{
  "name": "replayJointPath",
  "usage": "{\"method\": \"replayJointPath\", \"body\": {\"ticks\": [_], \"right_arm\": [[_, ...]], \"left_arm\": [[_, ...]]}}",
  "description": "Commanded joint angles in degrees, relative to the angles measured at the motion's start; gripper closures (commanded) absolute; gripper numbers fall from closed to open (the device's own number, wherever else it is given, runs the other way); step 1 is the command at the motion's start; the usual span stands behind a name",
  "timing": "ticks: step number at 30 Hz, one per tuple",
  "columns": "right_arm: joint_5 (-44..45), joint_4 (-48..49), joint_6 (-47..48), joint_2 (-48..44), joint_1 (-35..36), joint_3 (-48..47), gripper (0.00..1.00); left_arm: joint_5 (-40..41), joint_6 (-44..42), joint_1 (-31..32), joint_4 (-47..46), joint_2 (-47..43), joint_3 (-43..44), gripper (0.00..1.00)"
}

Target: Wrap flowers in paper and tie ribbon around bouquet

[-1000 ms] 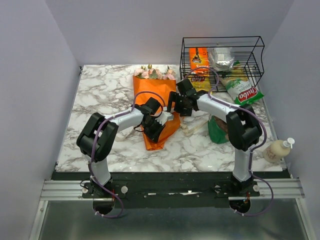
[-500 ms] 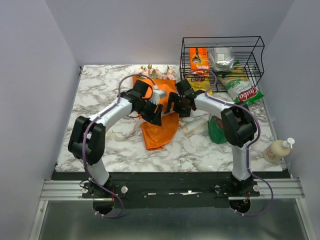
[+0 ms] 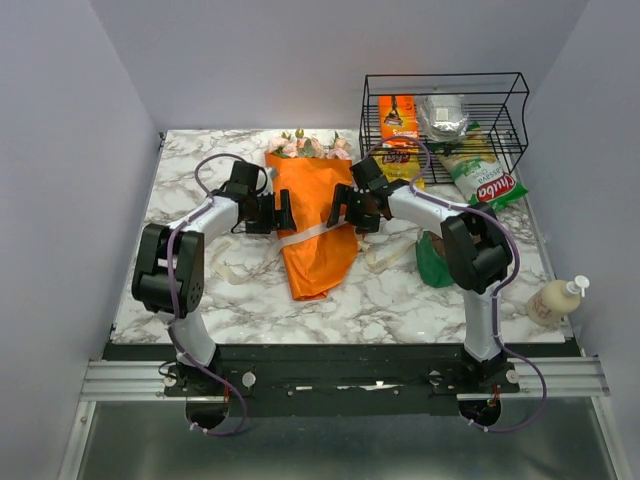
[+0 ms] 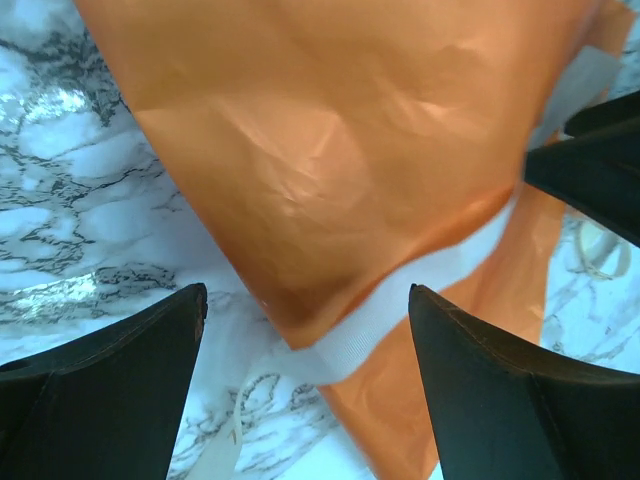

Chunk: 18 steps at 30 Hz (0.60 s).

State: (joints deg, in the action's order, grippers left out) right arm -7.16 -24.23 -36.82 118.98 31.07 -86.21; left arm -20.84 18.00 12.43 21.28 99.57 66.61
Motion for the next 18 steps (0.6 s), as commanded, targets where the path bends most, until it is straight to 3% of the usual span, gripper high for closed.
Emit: {"method": "replayJointPath", "body": {"ticks": [1,11,18], "right_arm": [[-2.77,1.11,1.31,2.40,-0.04,-0.10,0.03],[-4.53,2.52,2.01,2.75,-0.04,0.61,0.02],[-4.45,2.08,1.84,3.45,-0.04,-0.88,0.02]], "left_arm": [[1.33,2.83,-0.56,-3.70,3.96,0.54,0.09],[-5.70,4.94,-0.21,-7.30,10.21,0.54,0.09],[-10.17,7.13,-0.21,-9.58,13.45,1.06,0.16]]}}
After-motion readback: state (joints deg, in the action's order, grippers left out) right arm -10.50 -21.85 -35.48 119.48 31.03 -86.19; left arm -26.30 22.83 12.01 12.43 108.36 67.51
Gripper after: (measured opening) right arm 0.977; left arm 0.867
